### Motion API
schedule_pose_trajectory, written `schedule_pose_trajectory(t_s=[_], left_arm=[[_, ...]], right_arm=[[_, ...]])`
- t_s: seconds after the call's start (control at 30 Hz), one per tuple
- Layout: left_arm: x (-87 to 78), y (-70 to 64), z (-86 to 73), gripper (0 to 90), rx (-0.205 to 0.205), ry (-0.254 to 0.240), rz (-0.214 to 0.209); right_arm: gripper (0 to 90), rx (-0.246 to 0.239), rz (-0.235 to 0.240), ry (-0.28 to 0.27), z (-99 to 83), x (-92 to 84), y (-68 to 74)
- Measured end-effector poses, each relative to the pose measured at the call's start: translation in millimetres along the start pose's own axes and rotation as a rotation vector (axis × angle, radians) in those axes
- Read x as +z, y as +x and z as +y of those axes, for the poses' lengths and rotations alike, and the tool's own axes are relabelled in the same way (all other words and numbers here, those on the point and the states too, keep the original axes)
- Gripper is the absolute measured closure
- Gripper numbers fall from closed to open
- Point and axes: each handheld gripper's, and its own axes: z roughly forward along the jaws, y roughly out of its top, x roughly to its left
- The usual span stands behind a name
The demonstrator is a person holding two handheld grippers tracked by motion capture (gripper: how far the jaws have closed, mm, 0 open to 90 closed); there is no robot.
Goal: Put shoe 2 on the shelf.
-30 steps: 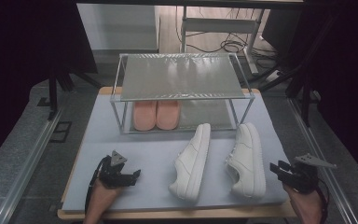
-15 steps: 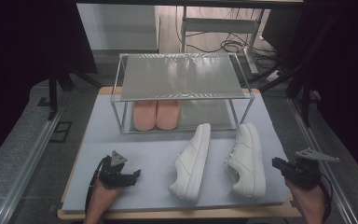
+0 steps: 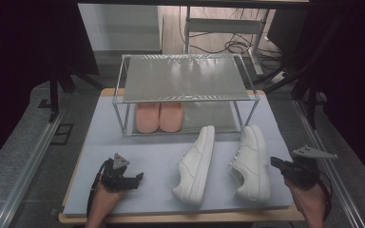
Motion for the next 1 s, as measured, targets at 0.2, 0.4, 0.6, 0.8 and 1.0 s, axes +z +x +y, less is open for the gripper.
schedule_pose_trajectory(t_s=[0.2,0.4,0.6,0.8,1.0], left_arm=[[0.0,0.0,0.0,13.1,0.0,0.0,0.0],[0.0,0.0,0.0,13.1,0.0,0.0,0.0],[0.0,-0.1,-0.1,13.1,0.0,0.0,0.0],[0.0,0.0,-0.1,13.1,0.0,0.0,0.0],[0.0,0.0,-0.1,13.1,-0.001,0.0,0.0]], right_arm=[[89.6,-0.027,0.014,0.006,-0.7,8.9,6.2],[89.6,-0.038,0.012,0.014,-0.4,14.7,8.3],[89.8,-0.034,0.01,0.01,-1.9,14.2,7.2],[90.0,-0.033,-0.014,0.012,-4.0,11.5,5.1],[90.0,-0.016,-0.027,0.006,-7.6,8.2,-0.2]])
